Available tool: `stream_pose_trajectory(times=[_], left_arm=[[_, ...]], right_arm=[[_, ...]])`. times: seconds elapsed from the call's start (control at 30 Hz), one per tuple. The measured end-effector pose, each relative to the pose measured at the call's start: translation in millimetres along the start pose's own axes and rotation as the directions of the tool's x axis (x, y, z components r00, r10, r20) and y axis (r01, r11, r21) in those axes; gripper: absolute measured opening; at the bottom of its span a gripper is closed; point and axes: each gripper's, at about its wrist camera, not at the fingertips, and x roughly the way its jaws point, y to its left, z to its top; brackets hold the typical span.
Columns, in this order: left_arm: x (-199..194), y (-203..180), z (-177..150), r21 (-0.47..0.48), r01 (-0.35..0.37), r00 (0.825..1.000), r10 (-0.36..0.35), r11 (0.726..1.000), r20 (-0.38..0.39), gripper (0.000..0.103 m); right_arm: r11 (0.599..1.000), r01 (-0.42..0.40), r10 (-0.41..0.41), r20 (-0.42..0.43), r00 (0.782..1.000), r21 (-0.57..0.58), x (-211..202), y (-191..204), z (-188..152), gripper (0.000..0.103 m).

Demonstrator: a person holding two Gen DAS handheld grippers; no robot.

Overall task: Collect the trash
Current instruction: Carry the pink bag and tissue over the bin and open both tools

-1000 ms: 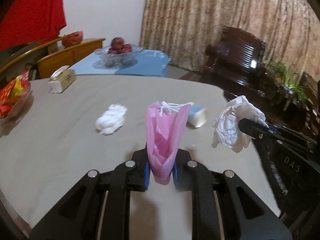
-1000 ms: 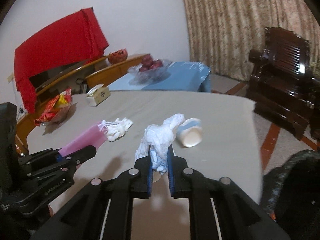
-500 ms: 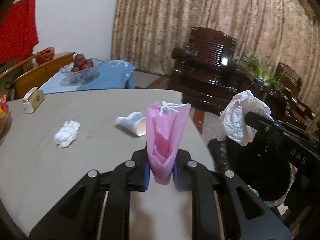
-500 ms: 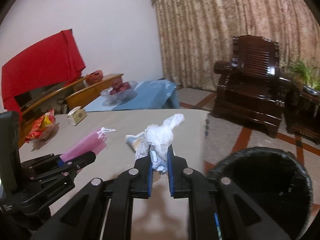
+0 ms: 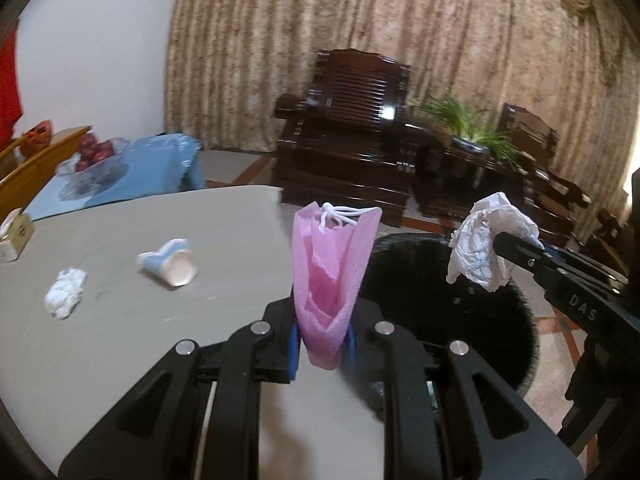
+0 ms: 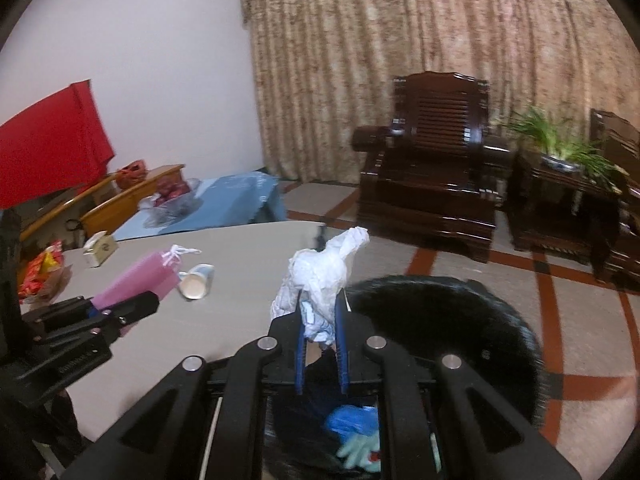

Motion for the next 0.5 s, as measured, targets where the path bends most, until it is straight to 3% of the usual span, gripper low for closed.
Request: stream_pose_trajectory(times=[0.27, 0.5], left_arm=[[36, -55, -6, 0.063, 0.127, 0.991, -0.124, 0.99, -0.046, 0.016], [77, -91, -9, 0.093, 0.181, 0.981, -0.173, 0.979, -0.087, 0.017]], right_arm=[[0.993, 0.107, -0.105, -0.036, 0.994, 0.046, -7, -58, -18, 0.012], [0.986, 0.151, -0.145, -0.076, 0.986, 0.077, 2, -90, -32, 0.012]])
